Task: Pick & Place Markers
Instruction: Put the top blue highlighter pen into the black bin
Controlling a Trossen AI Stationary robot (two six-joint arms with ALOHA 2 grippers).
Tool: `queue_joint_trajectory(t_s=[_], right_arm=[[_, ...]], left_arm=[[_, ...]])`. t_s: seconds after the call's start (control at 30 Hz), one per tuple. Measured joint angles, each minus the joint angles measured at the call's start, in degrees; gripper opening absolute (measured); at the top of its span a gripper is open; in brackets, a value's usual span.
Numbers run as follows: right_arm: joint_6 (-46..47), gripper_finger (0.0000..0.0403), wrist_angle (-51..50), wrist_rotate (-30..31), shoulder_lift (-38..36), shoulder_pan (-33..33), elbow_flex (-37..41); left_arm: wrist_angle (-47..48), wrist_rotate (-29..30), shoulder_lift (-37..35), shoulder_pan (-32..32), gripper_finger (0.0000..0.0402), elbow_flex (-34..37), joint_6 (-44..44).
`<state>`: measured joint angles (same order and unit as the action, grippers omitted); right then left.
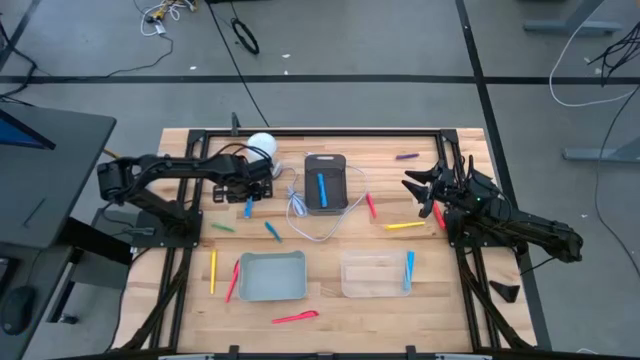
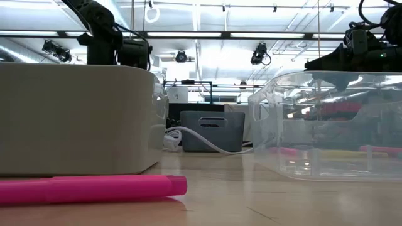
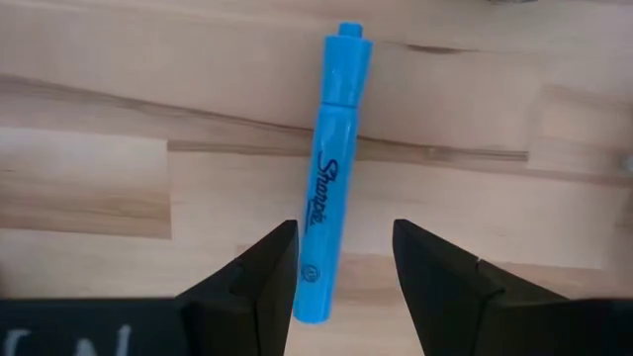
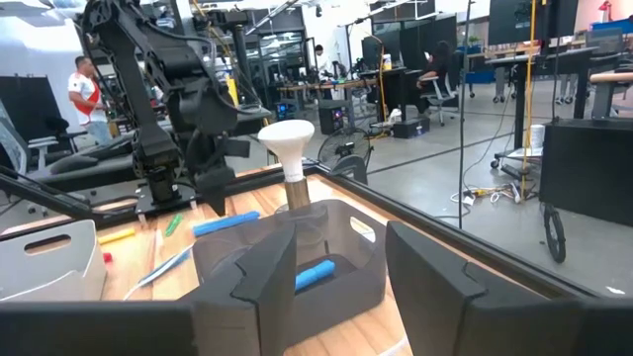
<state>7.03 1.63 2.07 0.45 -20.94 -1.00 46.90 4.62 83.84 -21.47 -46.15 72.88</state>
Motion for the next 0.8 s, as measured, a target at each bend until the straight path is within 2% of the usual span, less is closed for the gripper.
queue_joint_trajectory(t_s=[0.4,0.8], right_arm=[[0.0,0.0159,0.0,0.0,0.0,0.0,0.0],[0.0,0.0159,0.0,0.0,0.0,0.0,0.0]], left_arm=[[-2.2,1.1,6.2,0.0,0.0174,0.0,-0.5],[-6.4,1.4,6.3,0.1,0.0174,1.5,0.0]])
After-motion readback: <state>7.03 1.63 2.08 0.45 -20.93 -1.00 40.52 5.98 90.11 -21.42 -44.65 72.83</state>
